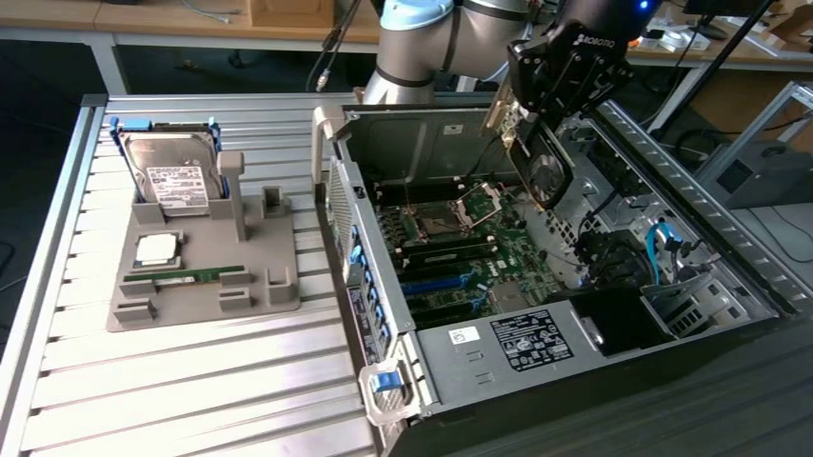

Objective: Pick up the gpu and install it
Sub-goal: 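Pick up the gpu and move the gpu toward the slot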

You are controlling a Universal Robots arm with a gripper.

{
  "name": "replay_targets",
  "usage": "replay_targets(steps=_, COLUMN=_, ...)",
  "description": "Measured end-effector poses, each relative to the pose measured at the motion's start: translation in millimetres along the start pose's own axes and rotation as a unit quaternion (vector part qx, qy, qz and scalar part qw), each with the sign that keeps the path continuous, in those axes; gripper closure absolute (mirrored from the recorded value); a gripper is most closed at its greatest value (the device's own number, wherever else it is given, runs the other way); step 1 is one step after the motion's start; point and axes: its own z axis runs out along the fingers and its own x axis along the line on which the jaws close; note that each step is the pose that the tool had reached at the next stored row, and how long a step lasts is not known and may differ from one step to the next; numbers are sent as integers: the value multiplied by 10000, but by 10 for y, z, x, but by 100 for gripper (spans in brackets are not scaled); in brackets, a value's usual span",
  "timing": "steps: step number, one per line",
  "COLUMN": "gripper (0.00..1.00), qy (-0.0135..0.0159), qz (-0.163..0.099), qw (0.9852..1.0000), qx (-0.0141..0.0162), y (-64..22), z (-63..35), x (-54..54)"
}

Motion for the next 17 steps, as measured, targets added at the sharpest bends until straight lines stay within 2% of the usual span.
replay_targets(steps=4, gripper=73, qy=0, qz=0, qw=10000, qx=1, y=1, z=9, x=-1)
replay_targets(steps=17, gripper=73, qy=0, qz=0, qw=10000, qx=0, y=-1, z=174, x=-10)
